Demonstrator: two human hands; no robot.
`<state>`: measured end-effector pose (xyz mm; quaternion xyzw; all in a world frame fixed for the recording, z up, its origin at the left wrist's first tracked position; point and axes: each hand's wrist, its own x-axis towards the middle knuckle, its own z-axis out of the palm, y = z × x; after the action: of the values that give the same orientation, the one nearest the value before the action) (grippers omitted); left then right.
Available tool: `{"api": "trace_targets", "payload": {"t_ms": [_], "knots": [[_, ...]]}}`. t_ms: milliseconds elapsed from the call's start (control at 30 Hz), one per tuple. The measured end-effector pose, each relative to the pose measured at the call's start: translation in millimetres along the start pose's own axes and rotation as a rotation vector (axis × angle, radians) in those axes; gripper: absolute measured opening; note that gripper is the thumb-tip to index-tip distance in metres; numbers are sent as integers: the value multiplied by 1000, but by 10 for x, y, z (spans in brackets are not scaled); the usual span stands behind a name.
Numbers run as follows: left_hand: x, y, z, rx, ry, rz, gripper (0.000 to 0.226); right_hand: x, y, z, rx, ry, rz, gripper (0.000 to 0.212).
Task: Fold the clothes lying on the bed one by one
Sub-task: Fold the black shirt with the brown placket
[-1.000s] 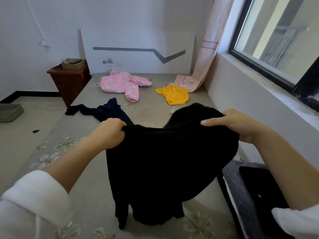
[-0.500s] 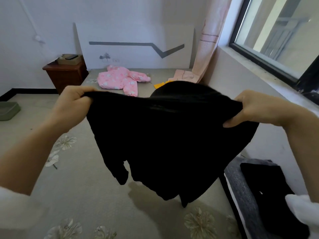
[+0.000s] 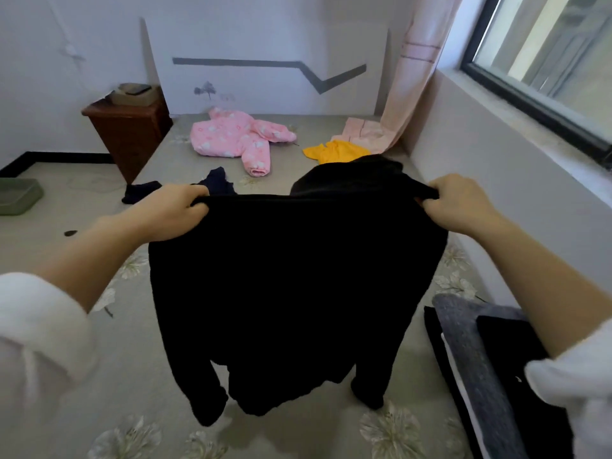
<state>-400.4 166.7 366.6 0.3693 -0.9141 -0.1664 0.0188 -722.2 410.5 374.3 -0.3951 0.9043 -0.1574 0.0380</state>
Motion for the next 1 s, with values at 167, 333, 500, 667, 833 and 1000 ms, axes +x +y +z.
{"api": "trace_targets", "payload": {"t_ms": [167,333,500,667,833,1000], "knots": [[444,-142,68,122,45,-85,18,365,-242,281,700,-129,270,17],[550,-282,-10,349,379,-177,25,426,-361,314,871,170,94,20],[342,-428,143,-318,499,-140,36,-23,-327,402,548,435,-209,25],[-64,-843,944,-419,407,-208,29,-508,53,1056,295,241,-349,36],[-501,-1224,2061,-374,110,-355,28,-1148,285,1980,56,-258,-194,27],[-1038,-1462,3035,-348,-203,-452,33,-1734,334,2977,-38,-597,-13,38]]}}
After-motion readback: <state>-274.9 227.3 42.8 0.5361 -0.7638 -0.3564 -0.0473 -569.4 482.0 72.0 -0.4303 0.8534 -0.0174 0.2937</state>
